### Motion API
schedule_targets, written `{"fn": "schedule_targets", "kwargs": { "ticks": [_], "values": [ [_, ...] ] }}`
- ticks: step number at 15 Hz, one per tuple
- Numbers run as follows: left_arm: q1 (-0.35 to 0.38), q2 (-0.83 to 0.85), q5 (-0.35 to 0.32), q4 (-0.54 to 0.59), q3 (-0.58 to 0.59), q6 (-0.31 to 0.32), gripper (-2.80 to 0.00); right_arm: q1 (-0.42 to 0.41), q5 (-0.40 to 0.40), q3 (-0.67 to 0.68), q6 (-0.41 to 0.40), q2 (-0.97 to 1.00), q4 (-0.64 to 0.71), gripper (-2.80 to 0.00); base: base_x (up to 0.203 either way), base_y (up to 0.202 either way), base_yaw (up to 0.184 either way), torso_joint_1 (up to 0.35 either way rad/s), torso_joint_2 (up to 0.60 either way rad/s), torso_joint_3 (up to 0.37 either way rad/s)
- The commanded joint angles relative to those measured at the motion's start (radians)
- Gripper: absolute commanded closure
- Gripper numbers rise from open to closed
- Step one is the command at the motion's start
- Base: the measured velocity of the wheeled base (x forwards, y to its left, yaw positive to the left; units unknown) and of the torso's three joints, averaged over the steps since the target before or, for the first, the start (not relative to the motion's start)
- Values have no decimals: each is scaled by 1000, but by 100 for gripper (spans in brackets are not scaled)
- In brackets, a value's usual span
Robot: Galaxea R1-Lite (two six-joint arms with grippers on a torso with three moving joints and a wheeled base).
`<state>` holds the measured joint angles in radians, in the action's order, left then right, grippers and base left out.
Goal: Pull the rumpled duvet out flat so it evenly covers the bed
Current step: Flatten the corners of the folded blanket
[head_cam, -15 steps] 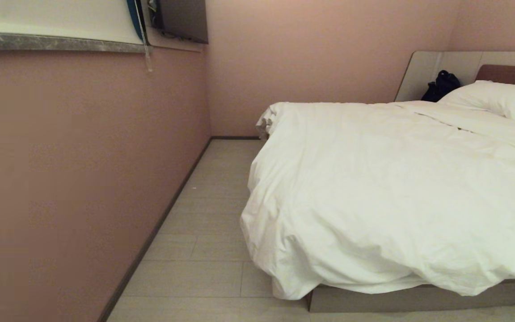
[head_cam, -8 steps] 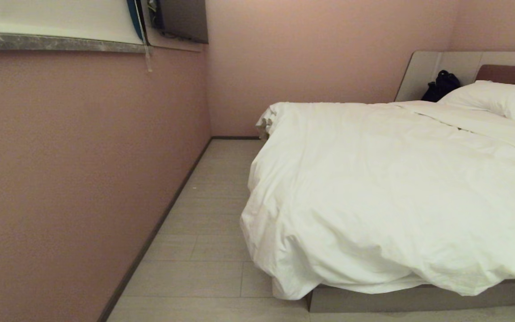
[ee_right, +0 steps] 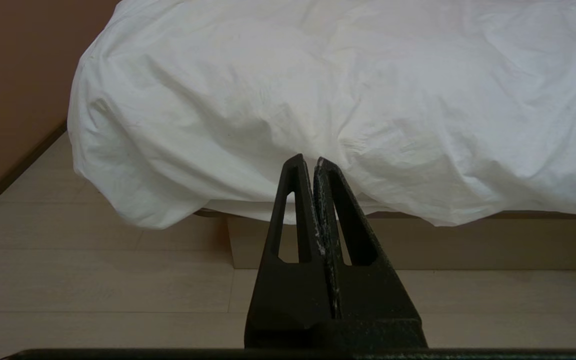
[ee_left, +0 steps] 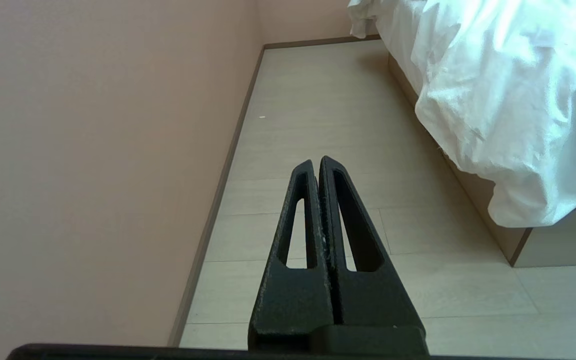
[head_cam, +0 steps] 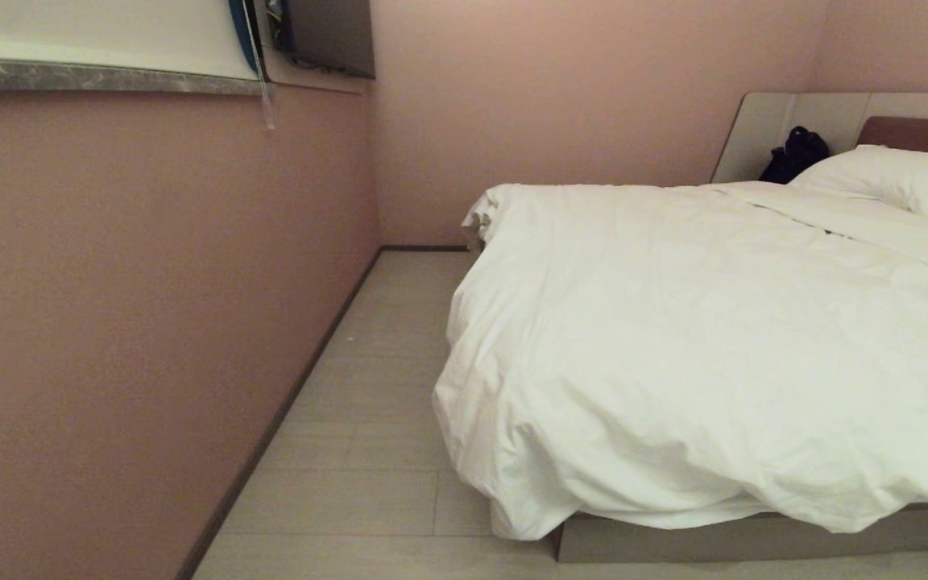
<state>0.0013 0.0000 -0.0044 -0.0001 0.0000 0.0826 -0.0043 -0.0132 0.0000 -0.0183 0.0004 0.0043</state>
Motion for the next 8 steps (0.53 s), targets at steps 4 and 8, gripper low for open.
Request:
{"fn": "schedule_targets", "kwargs": {
  "ticks": [4,8],
  "values": [
    [0,0,1,-1,0,0,0,0,-1,0,-2,1,0,0,0,0,0,0,0,0],
    [0,1,3,1,0,-2,0,0,-1,0,0,0,0,0,25,0,0,-1,1,1]
  ]
}}
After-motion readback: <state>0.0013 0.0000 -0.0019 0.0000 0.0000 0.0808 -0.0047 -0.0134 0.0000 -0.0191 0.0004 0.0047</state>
